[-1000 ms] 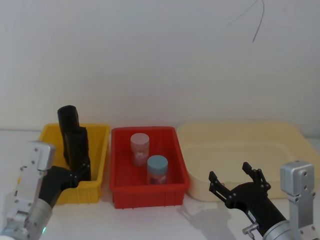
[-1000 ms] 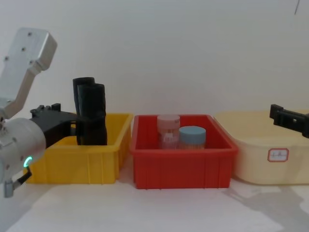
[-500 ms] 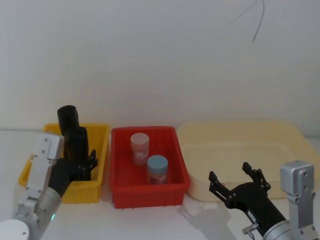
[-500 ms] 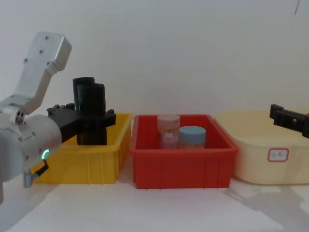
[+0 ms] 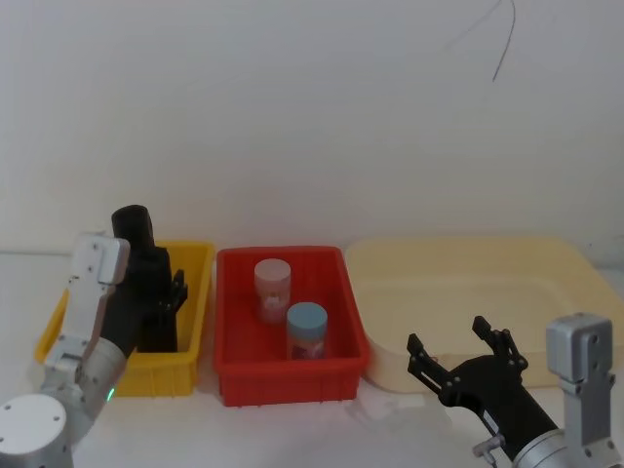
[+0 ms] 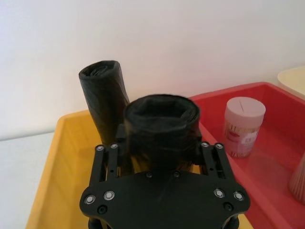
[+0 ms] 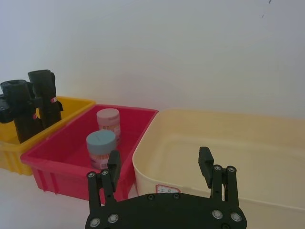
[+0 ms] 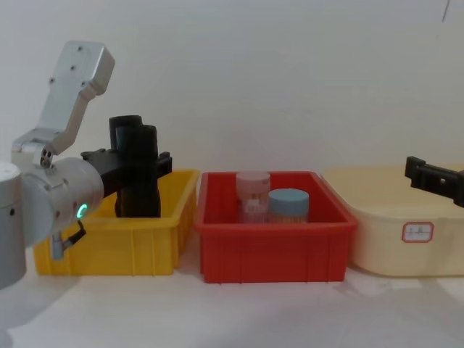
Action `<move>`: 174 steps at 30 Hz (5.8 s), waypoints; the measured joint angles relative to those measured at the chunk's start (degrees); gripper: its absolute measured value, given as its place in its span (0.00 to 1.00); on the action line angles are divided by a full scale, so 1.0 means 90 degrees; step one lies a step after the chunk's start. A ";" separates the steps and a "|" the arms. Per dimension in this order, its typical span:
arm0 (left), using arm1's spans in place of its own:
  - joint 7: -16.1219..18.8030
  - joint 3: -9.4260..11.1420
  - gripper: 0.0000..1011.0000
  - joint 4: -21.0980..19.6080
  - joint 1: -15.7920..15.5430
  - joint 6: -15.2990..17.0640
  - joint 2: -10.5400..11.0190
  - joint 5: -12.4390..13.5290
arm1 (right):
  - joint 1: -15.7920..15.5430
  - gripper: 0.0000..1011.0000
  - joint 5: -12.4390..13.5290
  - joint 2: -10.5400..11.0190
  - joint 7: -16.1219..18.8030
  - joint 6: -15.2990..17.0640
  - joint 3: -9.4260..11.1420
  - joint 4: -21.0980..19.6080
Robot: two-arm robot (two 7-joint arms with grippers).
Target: Pick up the garbage bag with the one hand and transfer it to the other hand.
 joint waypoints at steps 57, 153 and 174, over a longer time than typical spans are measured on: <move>-0.2915 0.0379 0.39 -0.0936 -0.1180 0.0280 -0.0103 -0.1192 | 0.0000 0.99 0.0000 0.0000 0.0000 0.0000 0.0000 0.0000; -0.3892 0.1375 0.39 0.0635 -0.1793 -0.0005 -0.0610 -0.1336 | 0.1729 0.99 -0.0047 -0.0749 0.1167 -0.0046 -0.0470 0.1724; -0.3891 0.1374 0.39 0.0635 -0.1793 -0.0005 -0.0610 -0.1336 | 0.2097 0.55 -0.0187 -0.1041 0.1025 0.0310 -0.0401 0.2046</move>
